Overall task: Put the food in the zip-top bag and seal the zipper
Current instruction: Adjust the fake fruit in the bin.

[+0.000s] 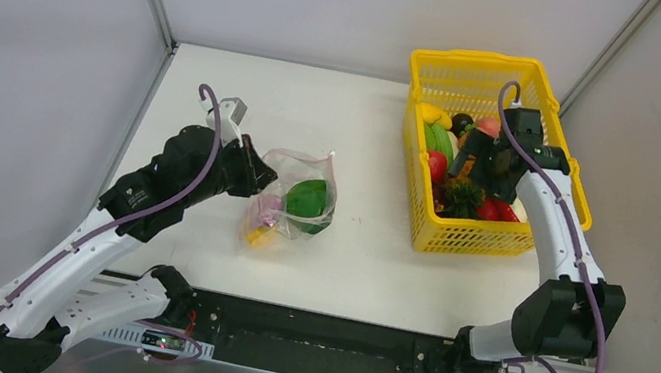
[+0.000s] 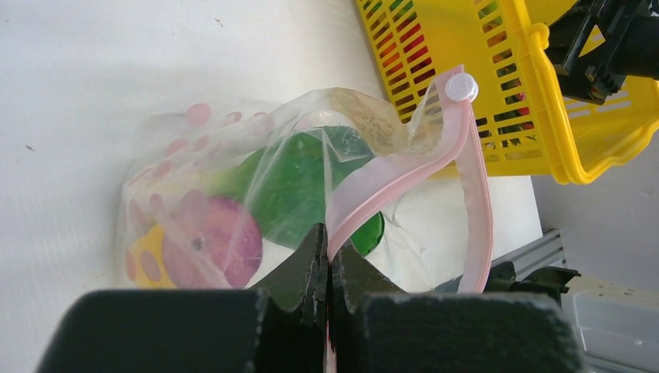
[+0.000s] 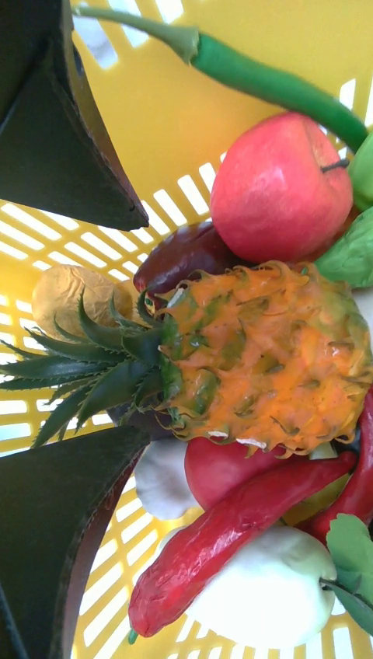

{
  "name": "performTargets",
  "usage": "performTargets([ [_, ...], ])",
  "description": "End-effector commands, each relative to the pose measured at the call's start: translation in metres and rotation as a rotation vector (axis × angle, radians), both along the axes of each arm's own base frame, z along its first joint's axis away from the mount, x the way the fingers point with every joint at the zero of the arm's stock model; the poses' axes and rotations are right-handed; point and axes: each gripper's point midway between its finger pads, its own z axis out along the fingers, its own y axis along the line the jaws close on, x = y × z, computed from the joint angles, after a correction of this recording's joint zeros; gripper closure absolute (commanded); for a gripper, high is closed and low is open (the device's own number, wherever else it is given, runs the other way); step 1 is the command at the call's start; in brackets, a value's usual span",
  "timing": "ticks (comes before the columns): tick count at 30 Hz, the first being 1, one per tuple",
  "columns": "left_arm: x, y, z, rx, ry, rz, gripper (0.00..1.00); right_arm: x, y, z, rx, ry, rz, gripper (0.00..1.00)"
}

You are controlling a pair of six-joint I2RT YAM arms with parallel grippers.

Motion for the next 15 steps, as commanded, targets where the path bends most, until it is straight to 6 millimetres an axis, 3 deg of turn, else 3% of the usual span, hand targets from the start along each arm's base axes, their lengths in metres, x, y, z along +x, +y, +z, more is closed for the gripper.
performTargets([
  [1, 0.001, 0.005, 0.016, 0.014, -0.047, 0.005, 1.00, 0.003, -0.013, 0.006, -0.084, -0.002, -0.034, 0.00],
  [7, 0.000, 0.007, 0.017, 0.015, -0.051, 0.009, 1.00, 0.010, -0.002, 0.012, -0.047, -0.050, -0.018, 0.01],
  [11, -0.001, 0.003, 0.019, 0.006, -0.051, -0.006, 1.00, 0.017, -0.024, -0.011, -0.155, -0.031, -0.092, 0.00],
  [15, 0.000, 0.001, 0.016, 0.014, -0.038, -0.013, 1.00, 0.015, -0.032, -0.031, -0.207, 0.030, -0.105, 0.03],
])
